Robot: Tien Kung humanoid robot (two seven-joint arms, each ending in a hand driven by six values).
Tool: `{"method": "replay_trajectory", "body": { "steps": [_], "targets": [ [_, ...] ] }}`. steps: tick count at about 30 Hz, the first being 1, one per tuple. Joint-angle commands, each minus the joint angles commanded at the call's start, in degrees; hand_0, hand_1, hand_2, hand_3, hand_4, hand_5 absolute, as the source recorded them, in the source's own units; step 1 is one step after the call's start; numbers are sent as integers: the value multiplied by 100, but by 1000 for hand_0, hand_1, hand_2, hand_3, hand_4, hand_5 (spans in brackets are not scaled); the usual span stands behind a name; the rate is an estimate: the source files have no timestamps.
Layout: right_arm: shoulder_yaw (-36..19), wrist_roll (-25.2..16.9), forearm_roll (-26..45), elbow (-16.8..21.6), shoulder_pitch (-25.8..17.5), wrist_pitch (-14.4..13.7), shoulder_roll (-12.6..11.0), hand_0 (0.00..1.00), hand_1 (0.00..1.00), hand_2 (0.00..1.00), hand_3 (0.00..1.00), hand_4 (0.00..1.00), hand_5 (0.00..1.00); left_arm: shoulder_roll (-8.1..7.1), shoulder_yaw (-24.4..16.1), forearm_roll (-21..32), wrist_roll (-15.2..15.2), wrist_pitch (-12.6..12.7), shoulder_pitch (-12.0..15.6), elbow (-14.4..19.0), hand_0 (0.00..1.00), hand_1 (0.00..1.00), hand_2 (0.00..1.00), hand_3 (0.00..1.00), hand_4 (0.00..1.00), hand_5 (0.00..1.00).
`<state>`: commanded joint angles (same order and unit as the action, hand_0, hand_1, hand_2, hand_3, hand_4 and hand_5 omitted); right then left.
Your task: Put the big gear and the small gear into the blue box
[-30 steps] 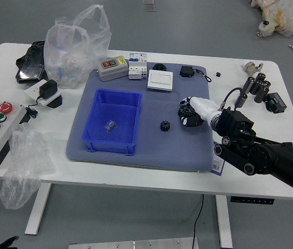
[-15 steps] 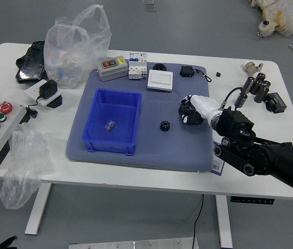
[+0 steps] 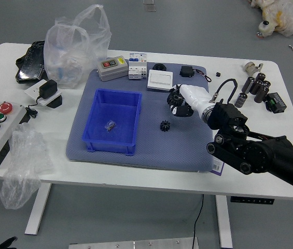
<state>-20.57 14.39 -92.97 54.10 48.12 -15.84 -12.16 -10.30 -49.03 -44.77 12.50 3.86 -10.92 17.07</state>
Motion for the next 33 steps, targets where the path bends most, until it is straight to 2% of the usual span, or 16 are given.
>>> {"method": "replay_trajectory", "body": {
  "steps": [8,9,12,14,15,20,21,24,26,27,32,33],
  "targets": [
    [229,83,-387,966,202,-38,147,270,343,369,544,451,217,-8,-23,-23,21,3,5,7,652,420,494,722,685,729],
    [264,73,-434,1069,227,-37,165,326,419,462,560,507,145,-9,-26,-27,23,4,3,7,652,423,498,722,690,732],
    [373,21,-565,1329,292,-20,221,326,419,462,560,507,145,-10,-37,-40,32,3,1,10,652,423,498,722,690,732],
    [472,0,-600,1396,323,44,253,326,419,462,560,507,145,-9,-43,-47,38,2,1,11,652,423,498,722,690,732],
    [514,2,-608,1412,333,83,263,411,665,688,664,468,142,-8,-45,-49,40,1,1,12,652,428,501,722,693,732],
    [692,158,-644,1465,362,375,300,411,665,688,664,468,142,-14,-59,-65,49,3,2,13,652,428,501,722,693,732],
    [705,191,-652,1468,365,417,304,436,741,797,719,553,186,-15,-59,-66,49,3,3,13,652,432,501,722,695,730],
    [747,319,-670,1460,373,574,313,436,741,797,719,553,186,-17,-59,-68,49,2,0,13,652,432,501,722,695,730],
    [759,360,-691,1456,371,625,318,436,741,797,719,553,186,-17,-59,-70,49,2,-3,13,652,432,501,722,695,730],
    [756,365,-712,1453,367,635,321,459,829,897,752,601,214,-16,-60,-71,50,2,-4,13,652,433,501,723,696,729],
    [661,309,-866,1442,337,609,328,459,829,897,752,601,214,-12,-61,-68,47,3,-3,13,652,433,501,723,696,729],
    [654,302,-871,1438,332,609,329,481,885,951,863,622,183,-12,-62,-71,48,2,-3,13,652,434,501,723,697,727]
  ]
}}
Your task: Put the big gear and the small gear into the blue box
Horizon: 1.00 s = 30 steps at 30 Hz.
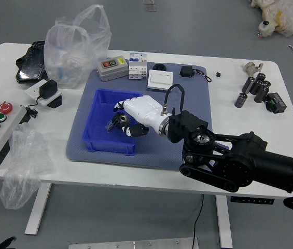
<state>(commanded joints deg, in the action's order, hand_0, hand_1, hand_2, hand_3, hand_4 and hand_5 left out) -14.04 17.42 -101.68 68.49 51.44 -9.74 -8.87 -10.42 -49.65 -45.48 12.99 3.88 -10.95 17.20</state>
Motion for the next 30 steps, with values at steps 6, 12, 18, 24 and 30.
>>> {"method": "replay_trajectory", "body": {
  "steps": [6,12,18,24,30],
  "targets": [
    [-88,-58,1,-13,-54,-43,-4,480,887,955,879,634,190,-1,-18,-17,-15,5,0,-3,652,434,501,723,694,726],
    [-700,-73,-83,116,-388,-301,-216,457,774,896,856,646,192,12,9,23,-54,18,11,-8,652,435,499,724,694,726],
    [-1274,166,-69,147,-727,-191,-576,446,708,855,843,653,186,15,13,38,-53,21,25,-10,652,435,499,724,696,726],
    [-1199,208,178,114,-1042,-166,-737,442,672,840,838,657,187,20,30,54,-67,21,16,-15,652,435,499,724,698,726],
    [-984,180,391,-31,-1181,-194,-685,439,655,833,834,662,195,19,19,35,-55,15,11,-14,652,435,499,724,697,723]
  ]
}}
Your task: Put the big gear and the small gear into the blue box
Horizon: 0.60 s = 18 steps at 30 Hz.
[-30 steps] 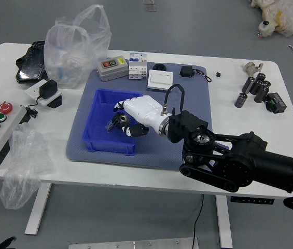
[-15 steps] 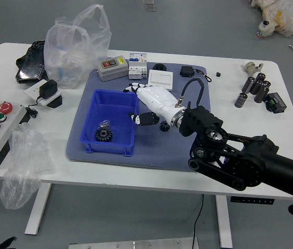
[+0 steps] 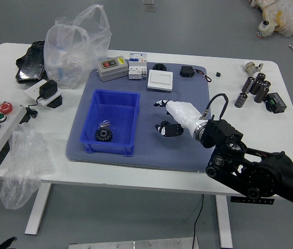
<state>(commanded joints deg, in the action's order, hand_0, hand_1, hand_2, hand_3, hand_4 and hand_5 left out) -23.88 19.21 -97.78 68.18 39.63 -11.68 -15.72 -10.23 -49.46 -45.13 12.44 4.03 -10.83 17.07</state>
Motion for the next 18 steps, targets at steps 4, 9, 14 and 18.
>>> {"method": "replay_trajectory", "body": {
  "steps": [4,9,14,18],
  "targets": [
    [48,-31,79,-182,-38,0,4,439,655,833,834,662,195,-9,9,9,-10,0,-4,-2,652,435,499,724,697,723],
    [82,-76,184,-336,-83,-52,-13,433,614,767,778,651,221,-16,9,13,-5,0,8,-2,652,435,500,724,698,723],
    [195,-133,324,-465,-59,-172,41,403,530,613,682,533,184,-16,16,12,-16,-3,5,-6,652,435,500,724,698,725],
    [299,-161,402,-544,-3,-290,105,381,496,491,639,544,171,-10,36,25,-31,-7,-6,-9,652,434,500,724,699,724]
  ]
}}
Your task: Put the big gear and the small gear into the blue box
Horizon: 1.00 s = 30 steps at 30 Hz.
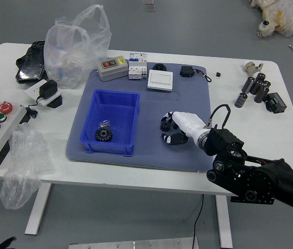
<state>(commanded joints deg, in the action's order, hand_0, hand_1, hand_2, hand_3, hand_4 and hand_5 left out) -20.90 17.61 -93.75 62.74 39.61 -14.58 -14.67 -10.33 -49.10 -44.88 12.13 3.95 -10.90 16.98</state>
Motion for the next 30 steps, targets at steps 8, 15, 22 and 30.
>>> {"method": "replay_trajectory", "body": {
  "steps": [8,15,22,30],
  "targets": [
    [79,11,-136,-115,99,-95,102,368,471,427,565,619,120,6,20,22,-8,1,-4,0,652,435,500,724,699,726],
    [59,-2,-168,-157,112,-109,103,366,466,408,562,628,116,6,30,37,-15,4,-4,-2,652,435,500,724,700,726],
    [-114,27,-317,82,238,-84,-3,353,464,404,556,633,125,7,38,46,-23,5,-3,-2,652,434,500,724,701,727],
    [-105,85,-705,746,743,-59,141,357,465,402,563,595,104,3,6,2,4,1,2,5,652,435,500,724,701,728]
  ]
}}
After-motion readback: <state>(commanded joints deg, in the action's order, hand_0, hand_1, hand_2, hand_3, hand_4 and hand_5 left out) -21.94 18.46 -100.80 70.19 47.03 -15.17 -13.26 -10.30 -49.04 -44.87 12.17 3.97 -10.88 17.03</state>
